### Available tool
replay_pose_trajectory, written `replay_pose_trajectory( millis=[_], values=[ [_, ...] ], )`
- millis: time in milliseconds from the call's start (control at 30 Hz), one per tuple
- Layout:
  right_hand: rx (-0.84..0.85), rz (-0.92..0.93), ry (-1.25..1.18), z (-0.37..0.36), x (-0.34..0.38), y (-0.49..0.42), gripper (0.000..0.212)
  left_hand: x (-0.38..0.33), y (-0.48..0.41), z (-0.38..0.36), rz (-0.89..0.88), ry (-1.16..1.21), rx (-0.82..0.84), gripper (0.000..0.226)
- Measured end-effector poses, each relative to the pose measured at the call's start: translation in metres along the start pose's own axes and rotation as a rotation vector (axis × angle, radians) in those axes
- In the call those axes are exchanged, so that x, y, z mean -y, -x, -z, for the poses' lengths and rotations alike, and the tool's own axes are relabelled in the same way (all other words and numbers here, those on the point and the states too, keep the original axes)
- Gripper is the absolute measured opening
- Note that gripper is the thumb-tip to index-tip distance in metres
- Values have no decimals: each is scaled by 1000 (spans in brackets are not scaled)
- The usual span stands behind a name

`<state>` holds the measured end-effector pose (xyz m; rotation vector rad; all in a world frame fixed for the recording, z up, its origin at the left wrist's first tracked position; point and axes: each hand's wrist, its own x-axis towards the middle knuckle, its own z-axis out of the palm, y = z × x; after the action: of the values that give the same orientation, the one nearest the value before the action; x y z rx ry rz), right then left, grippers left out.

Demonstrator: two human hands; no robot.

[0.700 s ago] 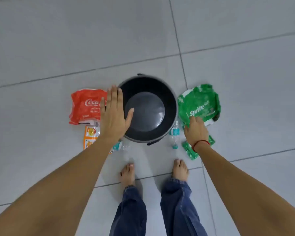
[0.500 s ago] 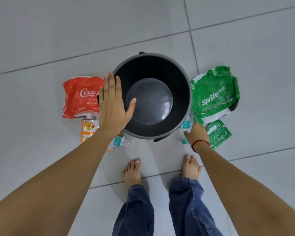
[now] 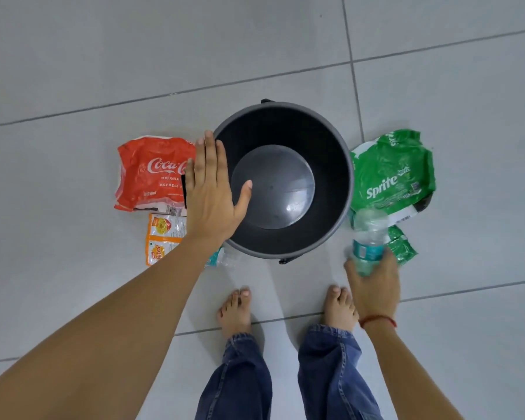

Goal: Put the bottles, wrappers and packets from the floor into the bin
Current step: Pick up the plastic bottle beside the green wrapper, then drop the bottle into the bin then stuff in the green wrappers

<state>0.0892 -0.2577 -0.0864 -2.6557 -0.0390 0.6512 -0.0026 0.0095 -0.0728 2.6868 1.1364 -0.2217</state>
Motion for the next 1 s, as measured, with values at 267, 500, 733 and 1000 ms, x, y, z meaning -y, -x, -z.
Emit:
replay_pose_trajectory(
  millis=[267, 500, 733, 1000],
  values=[
    [57, 386, -219, 20, 134, 9, 43, 0, 0, 2, -2, 8, 10, 76],
    [6, 548, 130, -3, 165, -28, 63, -3, 1, 1, 9, 24, -7, 73],
    [-19, 177, 253, 2, 77, -139, 84, -3, 0, -3, 3, 13, -58, 70],
    [250, 160, 452, -71, 24, -165, 67, -2, 0, -4, -15, 32, -92, 64]
  ],
)
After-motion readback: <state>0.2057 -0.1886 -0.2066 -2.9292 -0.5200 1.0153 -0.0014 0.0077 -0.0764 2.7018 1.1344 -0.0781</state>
